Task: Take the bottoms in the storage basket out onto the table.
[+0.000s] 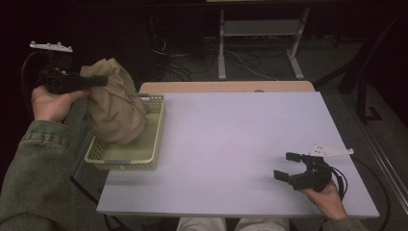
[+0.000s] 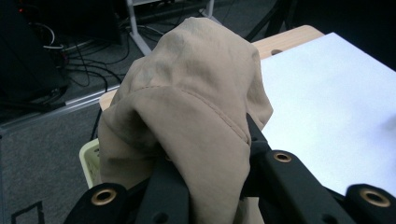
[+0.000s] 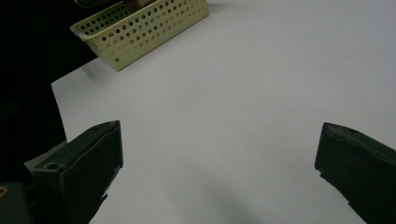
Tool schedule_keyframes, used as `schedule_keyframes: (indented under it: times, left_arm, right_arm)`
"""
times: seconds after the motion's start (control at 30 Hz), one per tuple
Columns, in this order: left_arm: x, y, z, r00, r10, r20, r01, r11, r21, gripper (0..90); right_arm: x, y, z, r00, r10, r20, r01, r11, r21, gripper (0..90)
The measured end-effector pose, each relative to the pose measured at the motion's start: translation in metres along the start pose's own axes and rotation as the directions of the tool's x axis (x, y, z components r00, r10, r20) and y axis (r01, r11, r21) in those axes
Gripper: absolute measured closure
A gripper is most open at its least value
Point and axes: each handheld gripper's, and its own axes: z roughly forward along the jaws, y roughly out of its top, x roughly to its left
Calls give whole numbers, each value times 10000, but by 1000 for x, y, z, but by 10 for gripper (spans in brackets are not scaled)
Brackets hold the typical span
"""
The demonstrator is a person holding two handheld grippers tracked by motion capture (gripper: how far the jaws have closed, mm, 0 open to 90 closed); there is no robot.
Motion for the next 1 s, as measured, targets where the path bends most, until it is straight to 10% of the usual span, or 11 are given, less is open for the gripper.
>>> schedule_keyframes:
  times: [1.0]
  left_arm:
    - [-43, 42, -21, 9842, 1434, 1037, -1433, 9896, -88, 767]
  right_arm:
    - [0, 0, 0, 10000, -28, 29, 28, 10000, -21, 7]
